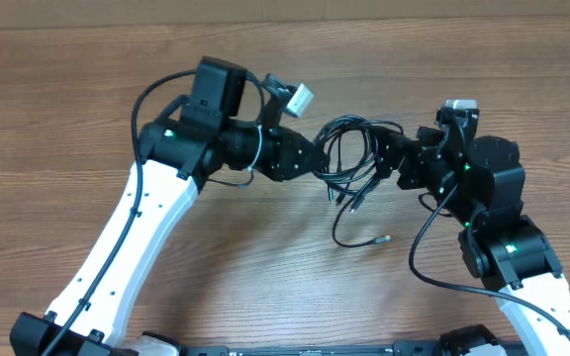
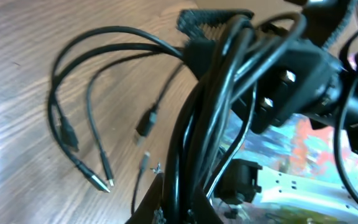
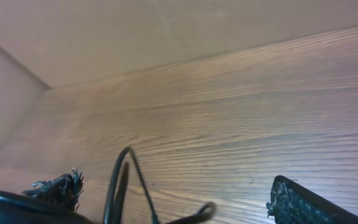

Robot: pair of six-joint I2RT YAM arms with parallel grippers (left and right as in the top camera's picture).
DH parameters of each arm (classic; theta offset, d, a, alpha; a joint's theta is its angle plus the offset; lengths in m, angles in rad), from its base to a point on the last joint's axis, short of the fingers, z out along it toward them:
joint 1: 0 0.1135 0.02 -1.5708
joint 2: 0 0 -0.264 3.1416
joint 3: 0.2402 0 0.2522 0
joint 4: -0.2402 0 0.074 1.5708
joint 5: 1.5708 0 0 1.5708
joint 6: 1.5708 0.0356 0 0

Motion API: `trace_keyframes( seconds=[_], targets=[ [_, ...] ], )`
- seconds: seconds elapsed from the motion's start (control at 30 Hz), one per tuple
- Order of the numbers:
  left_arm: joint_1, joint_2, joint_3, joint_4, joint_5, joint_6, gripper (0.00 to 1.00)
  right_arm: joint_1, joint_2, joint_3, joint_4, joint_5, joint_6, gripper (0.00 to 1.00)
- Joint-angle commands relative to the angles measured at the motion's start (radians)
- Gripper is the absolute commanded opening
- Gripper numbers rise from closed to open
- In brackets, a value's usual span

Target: Untangle cables

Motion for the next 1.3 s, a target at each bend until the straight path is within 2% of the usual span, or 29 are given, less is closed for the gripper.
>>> trace_keyframes(
  seconds=[0.0, 0.3, 0.43, 0.6, 0.83, 0.9, 1.27],
  targets=[
    [-0.005, -0.018, 0.022, 0.003, 0.113, -0.003, 0.04, -0.002, -0.001, 0.026, 0.004, 0.122, 0.0, 0.98],
    [0.016, -0.018, 0.022, 0.003, 0.375, -0.002, 0.04, -0.002, -0.001, 0.026, -0.015, 0.401, -0.007, 1.0],
    [0.017, -0.018, 0.022, 0.003, 0.445, -0.002, 0.04, -0.002, -0.001, 0.027, -0.015, 0.518, -0.008, 1.0],
    [0.037, -0.019, 0.022, 0.003, 0.451, -0.003, 0.04, -0.002, -0.001, 0.027, -0.015, 0.658, -0.06, 1.0],
    [0.093, -0.019, 0.022, 0.002, 0.429, -0.002, 0.04, -0.003, -0.001, 0.027, -0.013, 0.887, -0.061, 1.0],
    [0.105, -0.019, 0.022, -0.003, 0.394, -0.002, 0.04, -0.003, -0.001, 0.027, -0.01, 0.93, -0.061, 1.0],
    [0.126, -0.019, 0.022, -0.24, -0.352, 0.0, 0.04, -0.003, -0.001, 0.027, 0.053, 0.975, -0.163, 1.0]
  ],
)
